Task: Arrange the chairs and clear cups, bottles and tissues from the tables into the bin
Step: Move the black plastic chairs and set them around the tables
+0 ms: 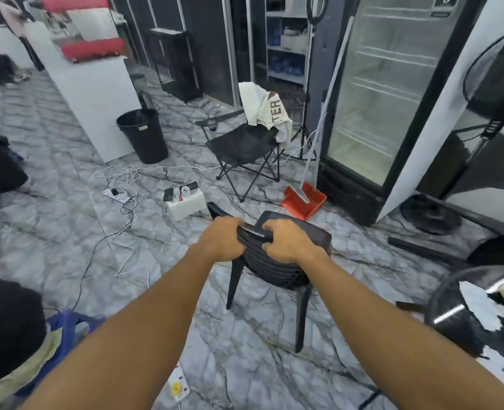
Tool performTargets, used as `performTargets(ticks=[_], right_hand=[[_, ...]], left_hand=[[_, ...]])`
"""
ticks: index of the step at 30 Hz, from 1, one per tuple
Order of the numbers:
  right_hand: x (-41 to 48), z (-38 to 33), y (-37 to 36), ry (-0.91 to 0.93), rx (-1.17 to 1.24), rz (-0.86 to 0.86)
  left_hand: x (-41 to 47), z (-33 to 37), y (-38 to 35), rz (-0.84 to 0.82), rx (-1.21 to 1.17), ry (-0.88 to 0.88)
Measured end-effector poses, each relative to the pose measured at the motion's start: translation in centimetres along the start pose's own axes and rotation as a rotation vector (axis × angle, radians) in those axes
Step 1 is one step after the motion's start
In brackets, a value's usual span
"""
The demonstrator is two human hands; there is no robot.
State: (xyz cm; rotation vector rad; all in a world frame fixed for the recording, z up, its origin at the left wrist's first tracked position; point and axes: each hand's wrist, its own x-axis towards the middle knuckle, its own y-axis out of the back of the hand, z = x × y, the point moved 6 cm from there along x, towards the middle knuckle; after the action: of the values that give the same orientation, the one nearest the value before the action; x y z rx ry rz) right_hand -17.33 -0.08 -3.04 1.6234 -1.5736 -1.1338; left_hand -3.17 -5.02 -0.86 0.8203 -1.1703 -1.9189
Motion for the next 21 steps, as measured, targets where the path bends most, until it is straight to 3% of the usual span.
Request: performTargets(ticks=[11,15,21], right_hand=[[8.2,3.5,-5.6,-0.173,-0.124,-0.142],[9.1,3.9,-6.2,-0.236,-0.256,-0.059],[8.6,3.9,-5.5,-0.242,-0.248,0.017]], left_hand=[[12.6,-6.6,-5.2,-0.166,0.386,-0.193],[15.2,-7.7,-6.1,-0.235,0.421,-0.312],[15.7,-7.3,-5.9,-0.169,0.412,-0.449]])
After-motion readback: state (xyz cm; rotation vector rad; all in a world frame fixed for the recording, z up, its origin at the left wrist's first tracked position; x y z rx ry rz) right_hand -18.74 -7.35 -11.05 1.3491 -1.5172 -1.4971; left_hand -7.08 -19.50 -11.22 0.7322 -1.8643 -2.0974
